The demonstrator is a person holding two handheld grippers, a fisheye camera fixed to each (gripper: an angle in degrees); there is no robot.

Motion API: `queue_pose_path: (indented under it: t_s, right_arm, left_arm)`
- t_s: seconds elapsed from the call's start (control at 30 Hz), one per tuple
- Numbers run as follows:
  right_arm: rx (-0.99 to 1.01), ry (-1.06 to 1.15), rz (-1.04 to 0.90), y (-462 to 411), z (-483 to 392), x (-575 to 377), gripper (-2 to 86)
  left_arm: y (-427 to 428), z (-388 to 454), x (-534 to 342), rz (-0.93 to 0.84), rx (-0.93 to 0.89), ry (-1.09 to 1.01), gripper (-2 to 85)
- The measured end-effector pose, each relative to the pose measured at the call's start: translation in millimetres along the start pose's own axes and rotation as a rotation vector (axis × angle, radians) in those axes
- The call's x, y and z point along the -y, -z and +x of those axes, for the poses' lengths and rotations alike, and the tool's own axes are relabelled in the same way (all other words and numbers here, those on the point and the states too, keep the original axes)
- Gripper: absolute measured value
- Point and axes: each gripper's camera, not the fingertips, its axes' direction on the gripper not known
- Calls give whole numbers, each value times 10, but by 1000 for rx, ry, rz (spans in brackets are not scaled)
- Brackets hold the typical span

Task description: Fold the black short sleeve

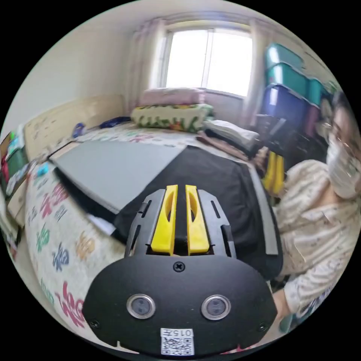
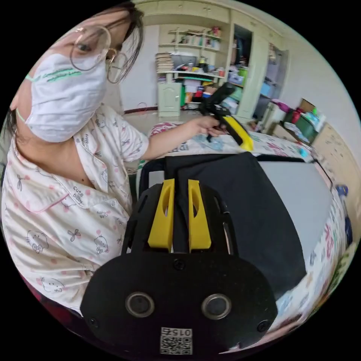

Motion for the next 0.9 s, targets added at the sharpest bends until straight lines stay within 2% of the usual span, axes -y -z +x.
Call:
queue_pose_path:
  t_s: [0.07,0.13,0.27,0.5,0.67,0.77,0.83,0.9]
  right_arm:
    - [-181,-165,31,219,-105,-462,58]
    - [-273,-269,60,312,-220,-781,55]
    - [-316,-405,107,365,-384,-1243,56]
    - [-429,-449,-15,158,-362,-1347,92]
    - [-442,-493,-87,64,-309,-1399,7]
    - [-439,-509,-84,127,-388,-1475,-6]
    - [-466,-543,-144,88,-393,-1531,-7]
    - [-466,-543,-113,92,-433,-1569,-6]
  left_arm:
    - [-161,560,390,-20,-290,-284,48]
    - [-337,997,611,-99,-435,-460,53]
    - [-739,1772,977,-285,-539,-714,82]
    - [-1149,1953,1433,-431,-567,-770,68]
    - [-946,1831,1777,-402,-564,-790,16]
    - [-705,1791,1917,-352,-551,-827,8]
    - [-637,1751,1981,-358,-540,-835,7]
    - [-645,1708,2041,-387,-542,-837,11]
